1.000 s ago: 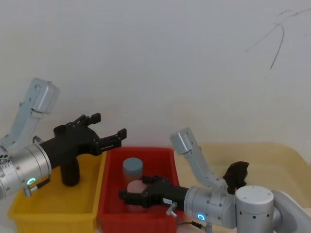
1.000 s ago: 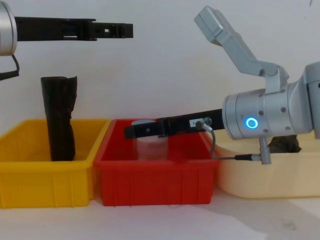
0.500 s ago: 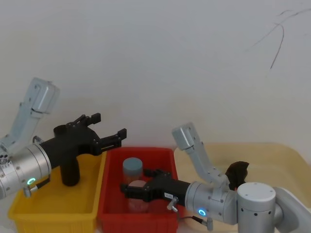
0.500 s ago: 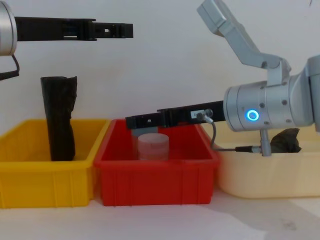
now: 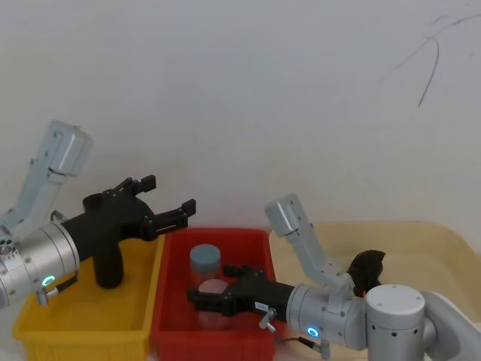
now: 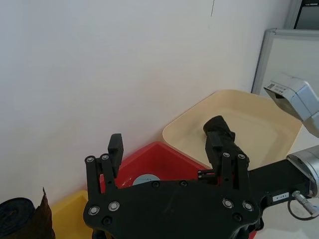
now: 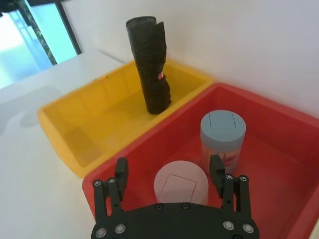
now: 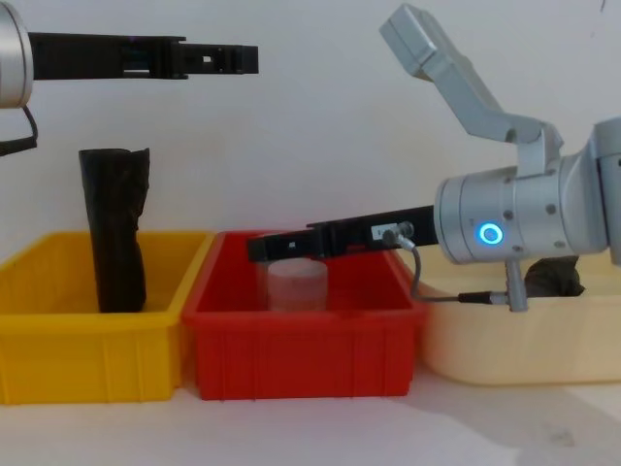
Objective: Pick up the garbage bag with the one hand and transfer it to the other hand.
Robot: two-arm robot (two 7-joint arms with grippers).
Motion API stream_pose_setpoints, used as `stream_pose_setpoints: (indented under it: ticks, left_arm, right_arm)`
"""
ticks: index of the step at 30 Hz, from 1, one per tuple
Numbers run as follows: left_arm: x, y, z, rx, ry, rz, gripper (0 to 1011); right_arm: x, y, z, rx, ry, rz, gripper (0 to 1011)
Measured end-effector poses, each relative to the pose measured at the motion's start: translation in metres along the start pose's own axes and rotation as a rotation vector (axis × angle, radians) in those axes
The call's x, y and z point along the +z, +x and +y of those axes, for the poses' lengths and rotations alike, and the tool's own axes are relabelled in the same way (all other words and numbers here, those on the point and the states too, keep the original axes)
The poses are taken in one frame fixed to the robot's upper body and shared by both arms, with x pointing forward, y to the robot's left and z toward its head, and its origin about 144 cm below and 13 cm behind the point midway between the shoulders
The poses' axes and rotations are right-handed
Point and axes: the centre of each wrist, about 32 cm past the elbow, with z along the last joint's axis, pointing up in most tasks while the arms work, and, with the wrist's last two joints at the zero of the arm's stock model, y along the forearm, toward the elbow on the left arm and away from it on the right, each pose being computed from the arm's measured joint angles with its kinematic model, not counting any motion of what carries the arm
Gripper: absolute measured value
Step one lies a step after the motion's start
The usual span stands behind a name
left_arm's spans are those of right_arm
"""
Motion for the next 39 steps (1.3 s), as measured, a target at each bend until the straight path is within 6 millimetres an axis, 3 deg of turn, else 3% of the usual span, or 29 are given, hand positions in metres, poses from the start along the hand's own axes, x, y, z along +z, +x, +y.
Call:
stream_pose_setpoints:
  ticks: [24, 28, 29, 31, 34, 39]
  left_arm:
    - [0.000, 0.000, 0.000, 0.000, 0.000, 0.000, 1001]
    - [0.000, 0.000, 0.000, 0.000, 0.000, 0.000, 1001]
    - [0.000, 0.000, 0.000, 0.000, 0.000, 0.000, 1002]
    - [0.000, 0.000, 0.000, 0.000, 0.000, 0.000, 1002]
    - [0.000, 0.000, 0.000, 0.000, 0.000, 0.000, 1001]
    - [0.000, 0.000, 0.000, 0.000, 0.000, 0.000, 1002]
  right_arm:
    - [-0.011, 0.008, 0.010, 0.013, -0.057, -0.026, 999]
    - [-0.012, 0.008, 0.010, 0.015, -0.059, -0.028, 949]
    - [-0.012, 0.008, 0.010, 0.014, -0.061, -0.033, 864]
    - [-0.012, 0.008, 0.010, 0.013, -0.059, -0.034, 845]
    - [-0.012, 0.008, 0.009, 0.011, -0.049, -0.036, 737]
    - [-0.011, 0.006, 0.008, 0.004, -0.034, -0.037, 685]
